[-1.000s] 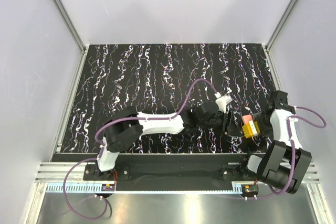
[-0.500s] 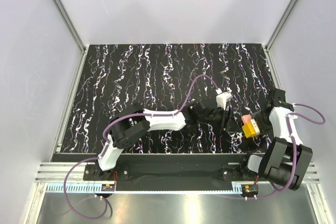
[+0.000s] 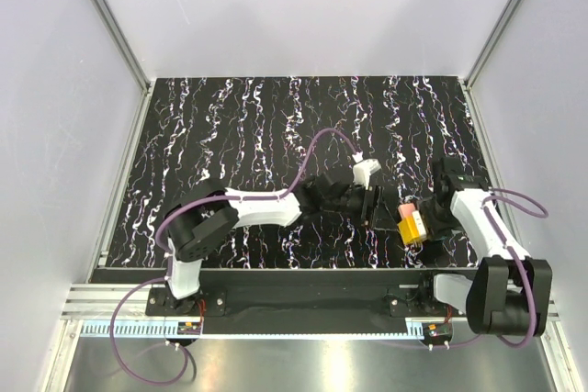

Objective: Pull the plug off the socket

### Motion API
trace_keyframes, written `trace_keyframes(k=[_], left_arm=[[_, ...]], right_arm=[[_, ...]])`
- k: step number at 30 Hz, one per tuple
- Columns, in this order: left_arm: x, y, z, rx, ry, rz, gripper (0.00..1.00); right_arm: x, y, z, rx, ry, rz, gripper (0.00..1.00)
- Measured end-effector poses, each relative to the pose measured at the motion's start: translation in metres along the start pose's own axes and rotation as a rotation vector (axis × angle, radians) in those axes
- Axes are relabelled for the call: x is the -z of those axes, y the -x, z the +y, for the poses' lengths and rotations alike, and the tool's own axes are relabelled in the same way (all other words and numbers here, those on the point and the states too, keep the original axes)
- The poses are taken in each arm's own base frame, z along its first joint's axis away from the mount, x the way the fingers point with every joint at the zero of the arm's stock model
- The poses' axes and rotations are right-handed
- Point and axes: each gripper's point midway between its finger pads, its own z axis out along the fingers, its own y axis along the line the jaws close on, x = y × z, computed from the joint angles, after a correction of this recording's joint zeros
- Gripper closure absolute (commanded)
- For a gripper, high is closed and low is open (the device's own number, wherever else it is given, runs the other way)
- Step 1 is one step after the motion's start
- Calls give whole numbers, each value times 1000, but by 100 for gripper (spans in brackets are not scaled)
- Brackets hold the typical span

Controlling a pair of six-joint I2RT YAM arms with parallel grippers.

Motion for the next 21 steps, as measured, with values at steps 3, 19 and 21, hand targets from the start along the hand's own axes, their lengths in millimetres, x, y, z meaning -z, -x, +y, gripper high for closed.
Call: trace_keyframes(k=[3,19,21], left_arm=[[5,3,-9,-12,-22,-2,24],[38,9,-17,-58,-20,-4,20],[40,8,-17,-57,-20,0,20]], right_arm=[[3,-14,3,16,-22,9,70],[28,-34,26,55,60,10,18],[30,-34,27,60,74,9,14]])
